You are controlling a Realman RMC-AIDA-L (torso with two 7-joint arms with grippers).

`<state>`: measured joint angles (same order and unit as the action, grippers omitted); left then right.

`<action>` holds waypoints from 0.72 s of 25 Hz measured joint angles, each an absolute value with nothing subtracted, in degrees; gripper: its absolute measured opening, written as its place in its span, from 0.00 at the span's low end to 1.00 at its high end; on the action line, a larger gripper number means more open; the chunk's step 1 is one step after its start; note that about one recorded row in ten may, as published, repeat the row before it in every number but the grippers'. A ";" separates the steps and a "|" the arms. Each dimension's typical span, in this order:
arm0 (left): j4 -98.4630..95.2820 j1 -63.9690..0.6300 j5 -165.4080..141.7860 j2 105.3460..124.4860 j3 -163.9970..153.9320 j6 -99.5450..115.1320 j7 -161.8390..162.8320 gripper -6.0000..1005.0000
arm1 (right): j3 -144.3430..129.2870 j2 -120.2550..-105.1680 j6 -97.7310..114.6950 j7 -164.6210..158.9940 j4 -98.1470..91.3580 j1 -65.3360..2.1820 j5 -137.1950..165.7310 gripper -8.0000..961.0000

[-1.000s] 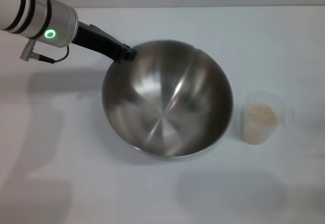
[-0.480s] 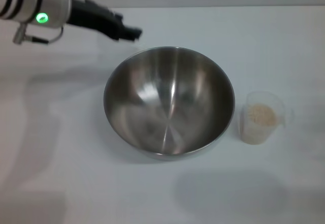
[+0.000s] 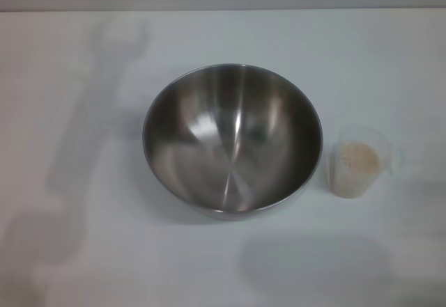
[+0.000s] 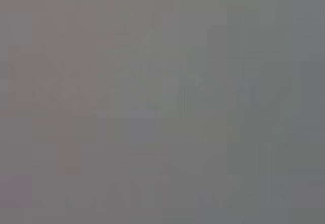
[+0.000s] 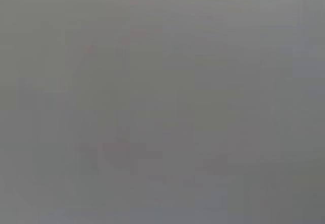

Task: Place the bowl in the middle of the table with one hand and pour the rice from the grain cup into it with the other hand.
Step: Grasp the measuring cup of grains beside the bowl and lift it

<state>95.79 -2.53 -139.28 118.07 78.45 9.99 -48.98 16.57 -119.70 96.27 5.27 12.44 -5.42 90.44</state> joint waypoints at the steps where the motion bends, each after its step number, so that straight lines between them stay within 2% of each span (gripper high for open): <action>1: 94.04 -0.22 -140.62 118.07 75.22 18.23 -49.26 0.78 | 14.97 -119.70 97.07 5.30 12.38 -4.95 90.44 0.87; 3: 88.73 2.57 -143.07 118.22 69.87 34.91 -48.86 0.82 | 12.30 -119.69 98.46 5.33 12.33 -4.10 90.44 0.87; 5: 79.79 3.65 -144.07 118.25 64.82 53.55 -46.33 0.82 | 10.15 -119.66 99.24 5.37 12.32 -3.42 90.44 0.87; 7: 75.35 3.65 -144.29 118.22 63.13 60.54 -44.37 0.82 | 8.12 -119.65 99.47 5.41 12.30 -2.92 90.44 0.87; 8: 62.83 2.33 -145.23 118.29 60.58 75.06 -36.65 0.82 | 7.25 -119.63 99.47 5.42 12.30 -2.77 90.44 0.87; 15: 36.53 -2.31 -141.96 118.99 58.64 87.70 -16.90 0.82 | -2.08 -119.61 99.13 5.46 12.30 -2.57 90.44 0.87; 18: 33.17 -3.18 -140.13 118.94 57.87 87.73 -14.40 0.82 | -4.98 -119.61 98.30 5.87 12.45 -2.54 90.44 0.87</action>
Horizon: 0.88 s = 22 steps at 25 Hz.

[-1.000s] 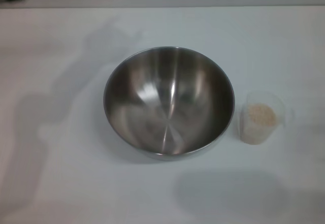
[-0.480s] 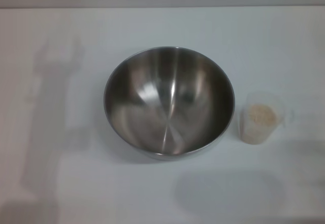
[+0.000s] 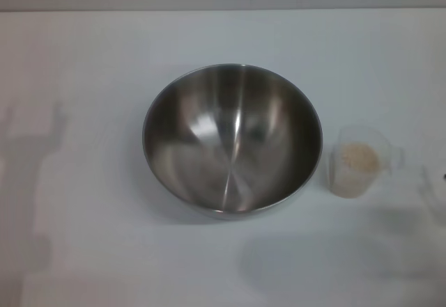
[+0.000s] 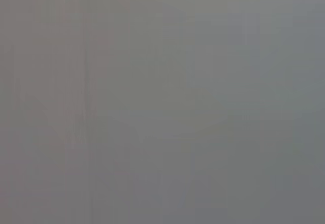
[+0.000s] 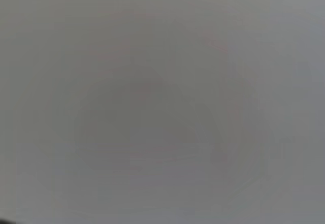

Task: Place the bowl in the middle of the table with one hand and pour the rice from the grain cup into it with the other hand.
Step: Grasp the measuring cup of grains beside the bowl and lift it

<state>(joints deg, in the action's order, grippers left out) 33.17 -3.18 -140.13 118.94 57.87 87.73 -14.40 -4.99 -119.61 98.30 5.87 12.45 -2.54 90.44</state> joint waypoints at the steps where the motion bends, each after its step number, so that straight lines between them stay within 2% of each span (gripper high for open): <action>1: 32.37 -3.38 -139.57 118.91 57.72 87.74 -13.67 0.82 | -5.83 -119.61 97.92 6.04 12.53 -2.50 90.44 0.87; 22: 28.96 -4.75 -137.19 119.01 57.29 86.67 -12.21 0.82 | -9.70 -119.62 87.34 6.13 13.54 -4.77 90.44 0.87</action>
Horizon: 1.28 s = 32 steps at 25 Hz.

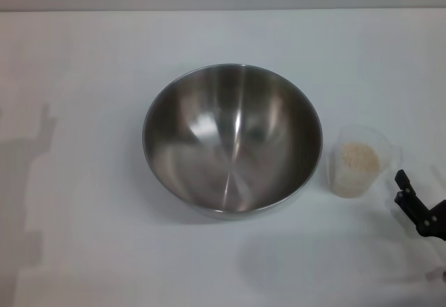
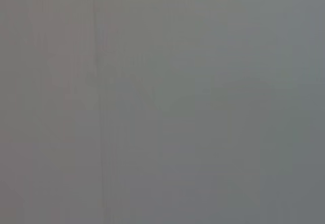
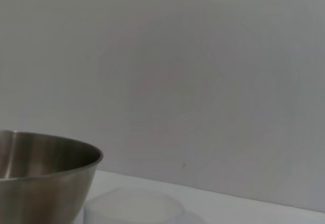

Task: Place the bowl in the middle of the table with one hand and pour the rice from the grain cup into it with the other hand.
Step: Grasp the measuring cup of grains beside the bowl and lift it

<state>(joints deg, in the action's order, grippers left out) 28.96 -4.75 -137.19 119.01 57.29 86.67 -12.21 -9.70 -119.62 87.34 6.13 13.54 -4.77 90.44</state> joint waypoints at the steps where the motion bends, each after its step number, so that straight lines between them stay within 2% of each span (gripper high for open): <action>1: 28.89 -4.75 -137.15 119.05 57.27 86.13 -12.20 0.82 | -9.70 -119.61 86.96 6.01 13.54 -4.97 90.44 0.87; 32: 28.71 -4.26 -137.16 118.91 57.13 83.67 -11.16 0.81 | -7.27 -119.63 81.51 5.54 13.52 -8.26 89.73 0.87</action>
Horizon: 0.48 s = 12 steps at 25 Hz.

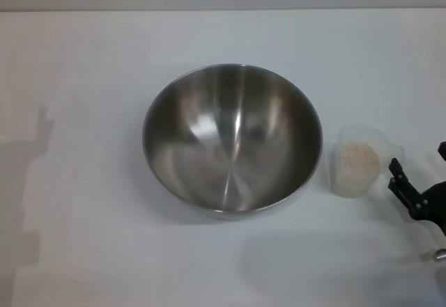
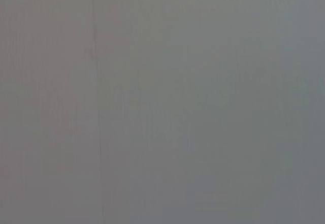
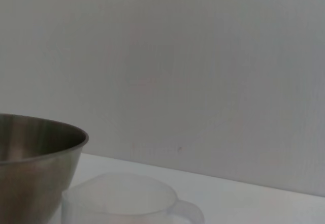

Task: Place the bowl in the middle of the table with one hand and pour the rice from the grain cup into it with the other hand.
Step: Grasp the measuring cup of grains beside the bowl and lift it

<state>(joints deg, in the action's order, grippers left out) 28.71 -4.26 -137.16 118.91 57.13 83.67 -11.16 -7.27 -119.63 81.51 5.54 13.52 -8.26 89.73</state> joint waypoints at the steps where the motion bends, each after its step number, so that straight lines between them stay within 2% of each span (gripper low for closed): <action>1: 28.65 -4.24 -137.20 118.91 57.13 83.70 -11.16 0.81 | -7.07 -119.62 81.26 5.54 13.50 -8.46 89.73 0.87; 12: 28.30 -4.22 -137.16 118.91 56.55 84.10 -11.16 0.81 | -6.61 -119.61 80.89 5.53 13.54 -9.42 89.73 0.87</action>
<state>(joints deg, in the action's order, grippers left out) 28.30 -4.22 -137.16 118.91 56.55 84.10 -11.16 -6.61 -119.61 80.89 5.53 13.54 -9.42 89.73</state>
